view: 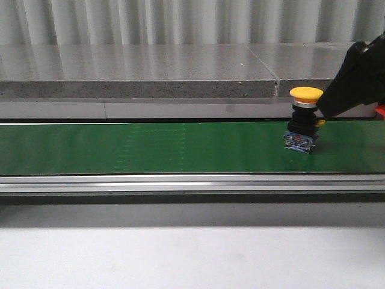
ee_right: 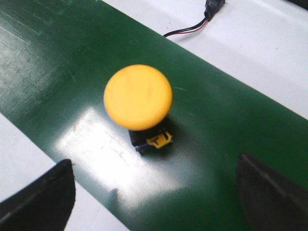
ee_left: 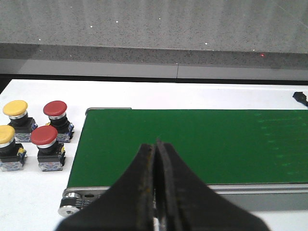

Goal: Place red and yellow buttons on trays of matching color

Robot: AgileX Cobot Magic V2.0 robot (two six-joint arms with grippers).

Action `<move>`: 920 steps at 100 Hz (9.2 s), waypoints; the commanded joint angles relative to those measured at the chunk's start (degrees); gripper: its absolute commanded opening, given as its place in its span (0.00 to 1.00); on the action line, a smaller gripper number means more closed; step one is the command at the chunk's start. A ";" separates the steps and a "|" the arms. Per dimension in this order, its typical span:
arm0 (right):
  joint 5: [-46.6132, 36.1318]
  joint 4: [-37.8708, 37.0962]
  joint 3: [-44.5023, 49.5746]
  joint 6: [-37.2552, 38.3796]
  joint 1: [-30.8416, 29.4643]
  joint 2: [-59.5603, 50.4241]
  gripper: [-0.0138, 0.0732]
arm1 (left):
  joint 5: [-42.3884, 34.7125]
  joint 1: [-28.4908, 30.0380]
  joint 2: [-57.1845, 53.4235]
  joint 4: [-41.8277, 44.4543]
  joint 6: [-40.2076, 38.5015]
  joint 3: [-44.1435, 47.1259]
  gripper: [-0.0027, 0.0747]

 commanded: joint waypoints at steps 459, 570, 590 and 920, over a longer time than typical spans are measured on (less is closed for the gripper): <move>-20.98 22.12 -6.05 13.26 -34.81 -0.92 0.91 | -4.16 -0.44 0.41 -0.65 -0.06 -1.64 0.01; -15.10 16.20 17.07 2.87 -9.12 -43.92 0.76 | -4.16 -0.44 0.41 -0.65 -0.06 -1.64 0.01; -14.52 16.20 17.65 2.87 -9.12 -45.30 0.33 | -4.16 -0.44 0.41 -0.65 -0.06 -1.64 0.01; -8.21 16.57 17.65 2.87 -9.12 -45.30 0.08 | -5.13 18.71 77.82 5.72 -21.34 -38.58 0.76</move>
